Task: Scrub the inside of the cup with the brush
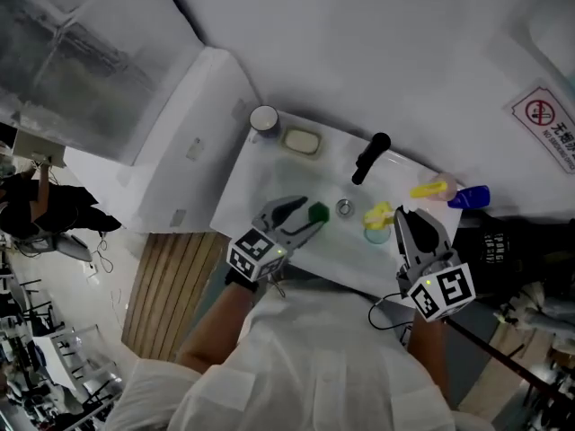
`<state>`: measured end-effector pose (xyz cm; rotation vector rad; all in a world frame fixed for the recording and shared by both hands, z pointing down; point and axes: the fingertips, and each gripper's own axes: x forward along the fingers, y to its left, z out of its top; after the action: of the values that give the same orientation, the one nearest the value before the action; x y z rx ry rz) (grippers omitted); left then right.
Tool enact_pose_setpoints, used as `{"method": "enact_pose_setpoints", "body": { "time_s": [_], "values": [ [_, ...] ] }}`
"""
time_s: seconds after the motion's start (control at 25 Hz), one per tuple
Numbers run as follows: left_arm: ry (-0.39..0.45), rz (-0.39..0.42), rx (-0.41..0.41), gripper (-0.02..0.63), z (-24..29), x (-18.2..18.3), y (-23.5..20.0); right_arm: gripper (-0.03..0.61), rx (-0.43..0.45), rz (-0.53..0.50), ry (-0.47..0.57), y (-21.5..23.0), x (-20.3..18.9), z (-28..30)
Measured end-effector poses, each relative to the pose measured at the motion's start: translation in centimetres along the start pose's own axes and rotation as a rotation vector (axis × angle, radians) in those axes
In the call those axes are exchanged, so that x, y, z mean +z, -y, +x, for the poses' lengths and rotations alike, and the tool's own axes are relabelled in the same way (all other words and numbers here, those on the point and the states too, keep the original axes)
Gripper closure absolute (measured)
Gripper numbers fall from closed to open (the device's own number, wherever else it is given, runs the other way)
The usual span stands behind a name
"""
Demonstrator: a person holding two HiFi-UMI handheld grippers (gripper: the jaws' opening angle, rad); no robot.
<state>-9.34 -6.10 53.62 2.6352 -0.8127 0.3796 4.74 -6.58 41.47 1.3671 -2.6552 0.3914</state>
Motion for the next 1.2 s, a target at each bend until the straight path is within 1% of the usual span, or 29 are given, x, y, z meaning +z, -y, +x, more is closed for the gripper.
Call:
{"method": "enact_pose_setpoints", "body": {
  "time_s": [0.08,0.12,0.2,0.28,0.48,0.64,0.8,1.08,1.2],
  "values": [
    [-0.058,0.021,-0.059,0.362,1.2,-1.3,0.1,0.548,-0.023,0.010,-0.013,0.1,-0.6,-0.1],
    [-0.088,0.034,-0.075,0.350,1.8,-2.0,0.0,0.548,-0.033,0.016,-0.018,0.1,-0.9,-0.1],
    [-0.150,0.061,-0.087,0.334,2.6,-3.7,-0.5,0.548,-0.050,0.030,-0.023,0.1,-1.5,-0.3],
    [-0.207,0.067,-0.083,0.321,3.5,-5.3,-1.1,0.548,-0.063,0.042,-0.027,0.2,-1.8,-0.5],
    [-0.346,0.057,-0.040,0.310,5.4,-9.0,-1.7,0.548,-0.079,0.055,-0.040,1.1,-2.5,-1.0],
    [-0.417,0.061,0.031,0.292,6.6,-11.4,-2.2,0.548,-0.070,0.054,-0.052,1.6,-2.8,-0.7],
    [-0.488,0.103,0.089,0.275,7.6,-13.6,-2.8,0.548,-0.043,0.049,-0.057,1.8,-3.0,-0.2],
    [-0.626,0.188,0.107,0.273,8.8,-16.7,-3.1,0.548,-0.020,0.048,-0.079,1.8,-3.5,0.1],
    [-0.668,0.187,0.113,0.273,9.0,-17.5,-3.5,0.548,-0.019,0.048,-0.085,1.9,-3.6,0.0]
  ]
}}
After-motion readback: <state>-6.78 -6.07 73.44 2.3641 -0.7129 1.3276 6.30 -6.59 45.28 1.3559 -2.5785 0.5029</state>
